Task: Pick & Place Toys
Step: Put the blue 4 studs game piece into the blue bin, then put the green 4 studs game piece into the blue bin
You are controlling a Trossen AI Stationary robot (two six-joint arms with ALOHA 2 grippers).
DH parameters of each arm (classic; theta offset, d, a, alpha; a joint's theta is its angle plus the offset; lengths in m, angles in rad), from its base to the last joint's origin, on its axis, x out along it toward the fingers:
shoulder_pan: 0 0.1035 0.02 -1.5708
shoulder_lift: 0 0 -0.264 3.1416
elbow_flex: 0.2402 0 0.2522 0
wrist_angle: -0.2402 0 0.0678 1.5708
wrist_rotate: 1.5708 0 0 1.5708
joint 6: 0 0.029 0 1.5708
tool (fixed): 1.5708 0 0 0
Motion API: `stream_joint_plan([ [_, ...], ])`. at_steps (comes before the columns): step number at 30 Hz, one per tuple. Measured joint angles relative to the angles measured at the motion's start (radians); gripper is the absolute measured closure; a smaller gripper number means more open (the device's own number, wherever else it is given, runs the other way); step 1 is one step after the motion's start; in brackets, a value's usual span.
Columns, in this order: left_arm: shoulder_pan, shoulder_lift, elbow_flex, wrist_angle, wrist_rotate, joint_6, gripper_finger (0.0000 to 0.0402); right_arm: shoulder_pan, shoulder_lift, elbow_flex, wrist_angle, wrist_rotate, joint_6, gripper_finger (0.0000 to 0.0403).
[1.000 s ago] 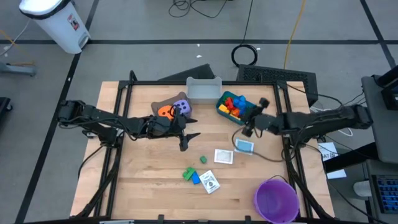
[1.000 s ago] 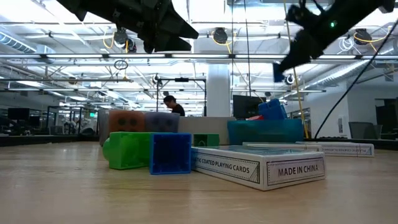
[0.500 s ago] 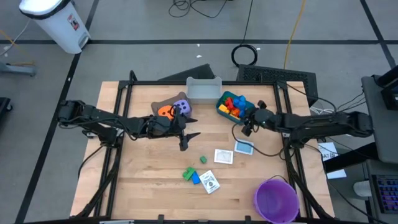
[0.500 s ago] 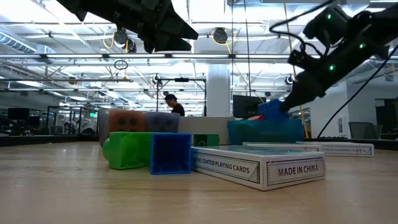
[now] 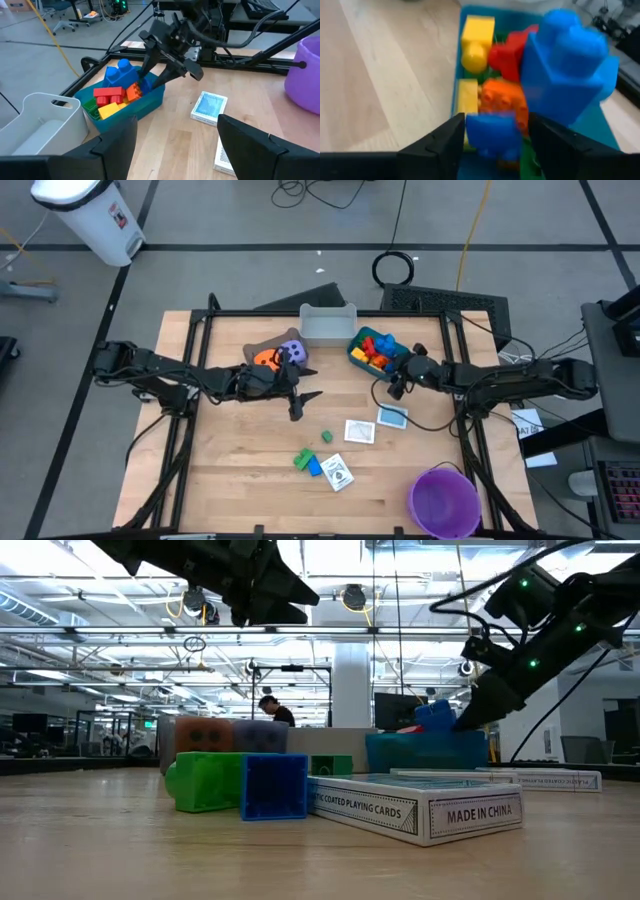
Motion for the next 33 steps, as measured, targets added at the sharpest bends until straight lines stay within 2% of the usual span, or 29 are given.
stream_joint_plan([
  [10, 0.000, 0.000, 0.000, 0.001, 0.011, -0.106, 0.0119, 0.069, -0.115, 0.034, 0.023, -0.002, -0.003, 0.0108],
  [15, -0.018, 0.002, 0.005, -0.008, 0.166, -0.131, 0.0117, 0.168, -0.183, 0.041, 0.032, -0.003, -0.014, 0.0095],
  [17, -0.035, 0.020, 0.041, -0.052, 0.190, -0.167, 0.0109, 0.201, -0.205, 0.041, 0.051, -0.003, -0.017, 0.0095],
  [20, -0.065, 0.085, 0.128, -0.196, 0.186, -0.145, 0.0090, 0.249, -0.226, 0.041, 0.112, -0.002, -0.040, 0.0095],
  [24, -0.105, 0.222, 0.217, -0.359, 0.187, 0.033, 0.0069, 0.303, -0.229, 0.042, 0.166, -0.003, -0.078, 0.0094],
  [33, -0.132, 0.444, 0.250, -0.259, 0.278, 0.087, 0.0078, 0.351, -0.229, 0.042, 0.173, -0.002, -0.082, 0.0094],
])
